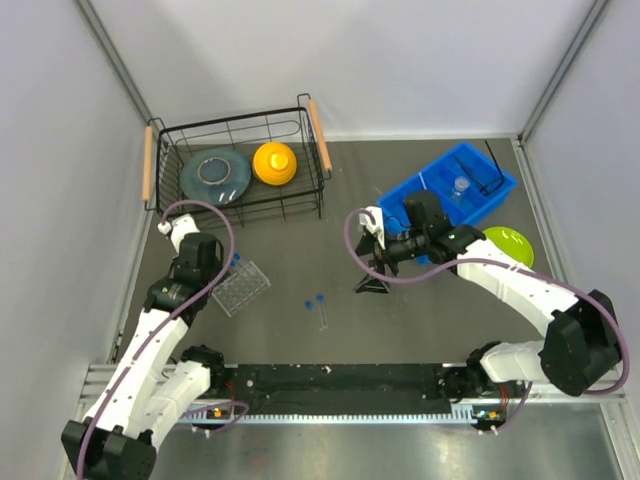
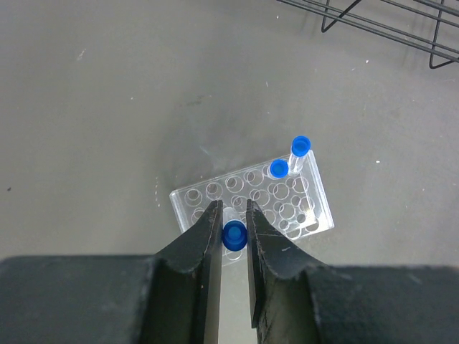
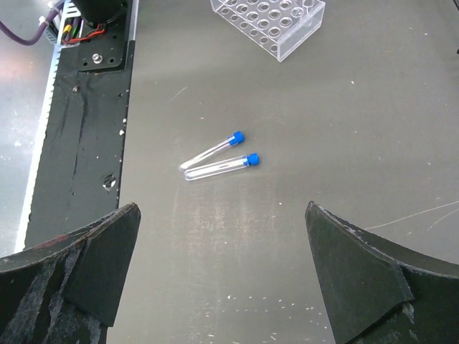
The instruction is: Organize the chemistry lab equipment
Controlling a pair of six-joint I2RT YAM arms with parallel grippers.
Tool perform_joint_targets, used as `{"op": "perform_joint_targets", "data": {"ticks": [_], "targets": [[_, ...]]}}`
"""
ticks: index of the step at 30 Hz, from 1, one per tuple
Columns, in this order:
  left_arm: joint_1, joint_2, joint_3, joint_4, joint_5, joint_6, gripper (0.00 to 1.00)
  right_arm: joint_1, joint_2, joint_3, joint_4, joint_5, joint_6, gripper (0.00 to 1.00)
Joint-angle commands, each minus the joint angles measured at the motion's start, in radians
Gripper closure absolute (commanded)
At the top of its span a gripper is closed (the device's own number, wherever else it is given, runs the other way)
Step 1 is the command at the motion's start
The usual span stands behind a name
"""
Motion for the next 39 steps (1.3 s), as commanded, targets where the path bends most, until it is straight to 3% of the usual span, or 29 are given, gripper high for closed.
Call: {"op": "perform_joint_targets", "data": {"ticks": [1, 17, 39], "targets": [[0.026, 0.052, 0.011, 0.12, 0.049, 0.06, 0.89, -0.004, -0.036, -0.009, 0.016, -0.041, -0.035, 0.01], [0.126, 0.156, -0.026, 0.246, 0.218, 0.083, 0.89, -0.008, -0.009, -0.009, 0.01, -0.051, -0.041, 0.01], [0.192, 0.225, -0.066, 0.306, 0.296, 0.104, 0.88, -0.008, 0.013, -0.006, 0.001, -0.061, -0.05, 0.01]]}}
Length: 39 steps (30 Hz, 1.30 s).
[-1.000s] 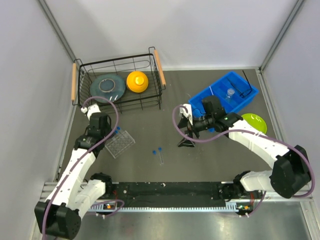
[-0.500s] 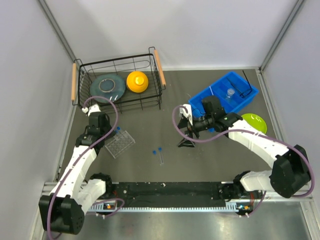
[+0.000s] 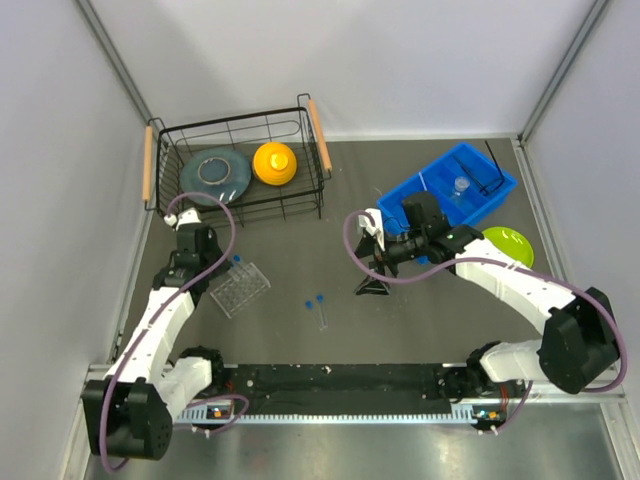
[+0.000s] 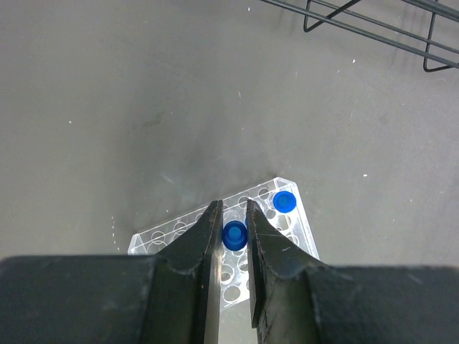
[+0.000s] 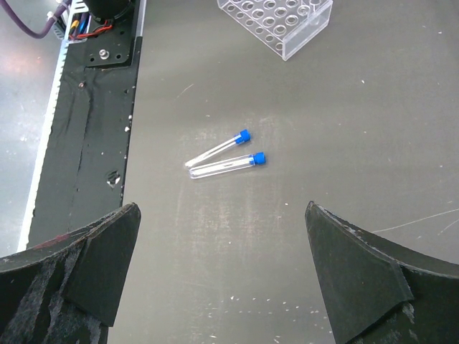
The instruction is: Organize the chemistry lab equipment
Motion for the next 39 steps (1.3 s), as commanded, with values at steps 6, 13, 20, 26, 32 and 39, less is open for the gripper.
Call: {"op": "perform_joint_targets", "data": {"ticks": [6, 13, 20, 26, 32, 39], "targets": [[0.016, 0.019, 0.009, 0.02, 0.026, 0.014, 0.8, -0.005, 0.008, 0.001, 0.006, -0.039, -0.034, 0.01], [0.018, -0.016, 0.009, -0.003, 0.032, 0.008, 0.65, -0.006, 0.017, 0.004, 0.002, -0.044, -0.038, 0.01], [0.018, -0.098, 0.07, -0.086, 0.016, 0.006, 0.5, -0.005, 0.019, 0.005, -0.014, -0.062, -0.046, 0.01], [0.018, -0.264, 0.148, -0.187, -0.008, 0.026, 0.19, 0.048, 0.087, 0.059, -0.035, -0.062, 0.081, 0.02], [0.018, -0.471, 0.153, -0.285, 0.013, 0.002, 0.01, 0.257, 0.138, 0.105, -0.09, 0.361, 0.315, 0.01], [0.018, -0.64, 0.11, -0.331, 0.173, -0.092, 0.01, 0.38, 0.261, 0.208, -0.129, 0.691, 0.614, 0.01]]}}
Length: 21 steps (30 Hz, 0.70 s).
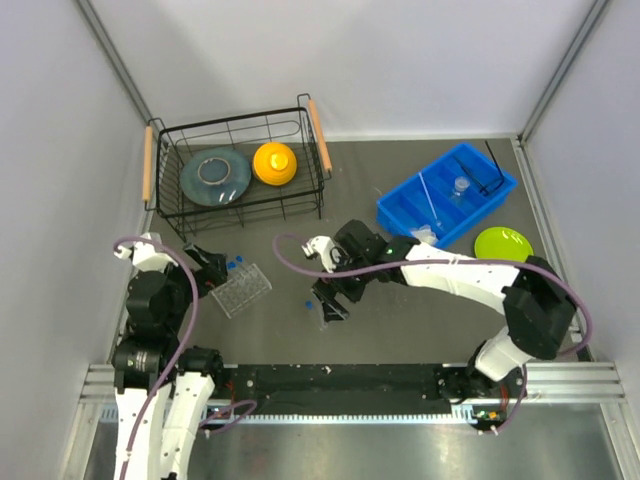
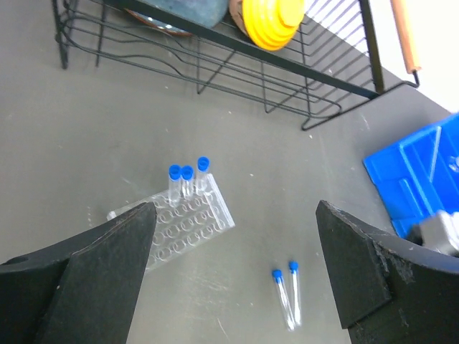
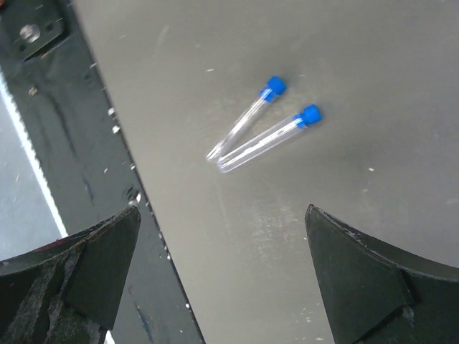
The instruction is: Organize the chemistry lab equipment
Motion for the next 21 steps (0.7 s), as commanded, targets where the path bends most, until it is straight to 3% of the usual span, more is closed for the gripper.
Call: {"op": "perform_joint_targets", "data": {"ticks": [1, 6, 16, 21], "targets": [[0.005, -0.066, -0.024, -0.052, 0.117, -0.059, 0.01, 0.03, 0.072, 0.085, -0.009, 0.24, 0.229, 0.02], [0.005, -0.104, 0.002, -0.102, 0.14, -0.024, 0.01, 0.032, 0.155, 0.136, -0.009, 0.26, 0.269, 0.12], [0.005, -0.158, -0.013, -0.116, 0.148, 0.012, 0.01, 0.081, 0.268, 0.211, -0.019, 0.281, 0.303, 0.45], [0.004, -0.178, -0.013, -0.119, 0.16, 0.028, 0.01, 0.098, 0.311, 0.225, -0.024, 0.344, 0.316, 0.54]]}}
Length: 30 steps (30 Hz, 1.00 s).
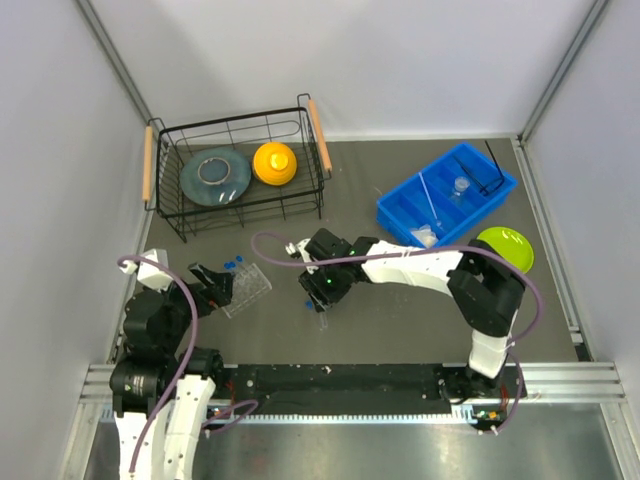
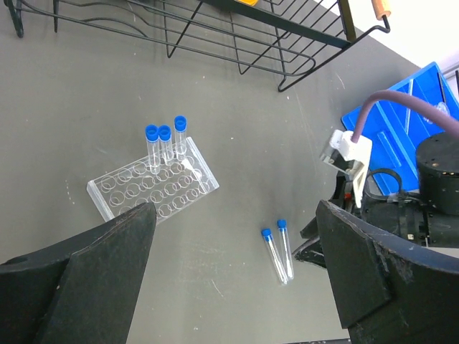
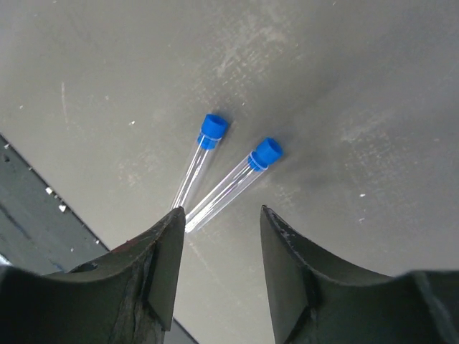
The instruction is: Organize the chemistry lab equipment
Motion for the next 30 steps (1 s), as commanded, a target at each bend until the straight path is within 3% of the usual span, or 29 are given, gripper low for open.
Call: {"op": "perform_joint_targets", "data": {"ticks": [1, 20, 30], "targets": [[0.004, -0.028, -0.002, 0.015, 0.019, 0.031, 0.01, 0.02, 0.034, 0.052, 0.001, 0.072, 0.029, 0.56], [0.004, -0.027, -0.007, 0.024, 0.022, 0.037, 0.02, 0.034, 0.088, 0.063, -0.014, 0.154, 0.029, 0.59], [0.004, -0.025, -0.007, 0.027, 0.027, 0.038, 0.02, 0.033, 0.08, 0.048, -0.02, 0.277, -0.008, 0.73]]}}
